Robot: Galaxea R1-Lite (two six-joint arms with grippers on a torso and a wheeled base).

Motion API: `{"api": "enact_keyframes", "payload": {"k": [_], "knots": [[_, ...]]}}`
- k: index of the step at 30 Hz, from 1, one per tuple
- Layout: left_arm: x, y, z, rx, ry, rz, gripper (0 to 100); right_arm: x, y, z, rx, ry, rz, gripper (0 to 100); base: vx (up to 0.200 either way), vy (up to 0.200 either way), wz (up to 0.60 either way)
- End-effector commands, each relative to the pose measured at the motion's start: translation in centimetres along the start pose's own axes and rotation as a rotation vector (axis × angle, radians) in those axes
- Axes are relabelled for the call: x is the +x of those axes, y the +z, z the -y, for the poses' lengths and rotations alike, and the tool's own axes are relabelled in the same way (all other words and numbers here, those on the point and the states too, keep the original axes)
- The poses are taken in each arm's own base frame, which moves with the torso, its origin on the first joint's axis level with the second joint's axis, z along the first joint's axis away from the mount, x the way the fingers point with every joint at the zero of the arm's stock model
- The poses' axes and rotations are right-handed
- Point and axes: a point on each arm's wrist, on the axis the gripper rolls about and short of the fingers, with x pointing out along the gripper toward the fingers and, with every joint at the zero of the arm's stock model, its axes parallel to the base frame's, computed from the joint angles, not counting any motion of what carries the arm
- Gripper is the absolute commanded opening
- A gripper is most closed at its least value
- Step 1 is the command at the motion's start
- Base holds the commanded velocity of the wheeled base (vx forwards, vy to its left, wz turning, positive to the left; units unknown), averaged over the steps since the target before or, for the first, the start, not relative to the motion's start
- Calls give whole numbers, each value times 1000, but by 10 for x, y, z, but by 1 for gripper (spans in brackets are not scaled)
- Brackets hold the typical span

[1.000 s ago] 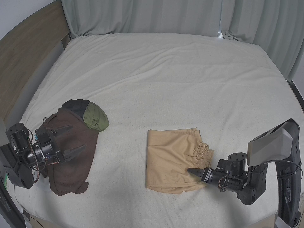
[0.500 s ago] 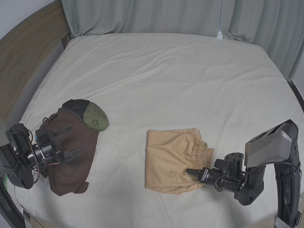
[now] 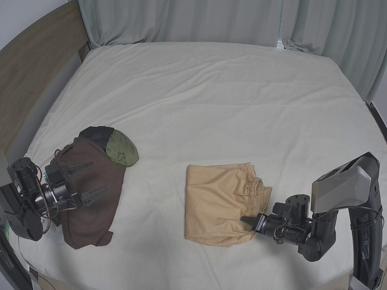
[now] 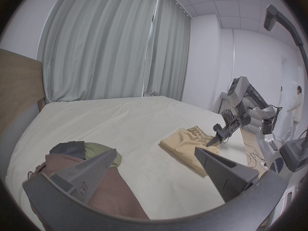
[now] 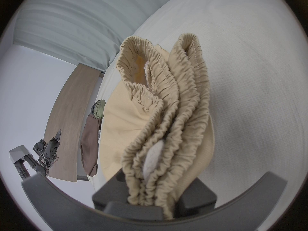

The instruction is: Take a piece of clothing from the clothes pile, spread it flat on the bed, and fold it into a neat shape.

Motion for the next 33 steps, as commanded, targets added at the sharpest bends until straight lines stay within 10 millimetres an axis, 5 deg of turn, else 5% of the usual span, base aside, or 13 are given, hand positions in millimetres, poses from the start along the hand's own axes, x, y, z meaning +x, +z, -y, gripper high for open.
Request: {"api": "enact_keyframes", "payload": {"k": [1,13,33], "knots": [[0,0,0,2,1,1,100,-1,1,-2,-3,8,5,0,0,0,0],[-1,3,1,9,0,7,100,-3,5,-10,-12,33,18,0,0,0,0],[-3,6,7,10,-7,7,100,-27,32,-68,-85,241,107,0,0,0,0]]}}
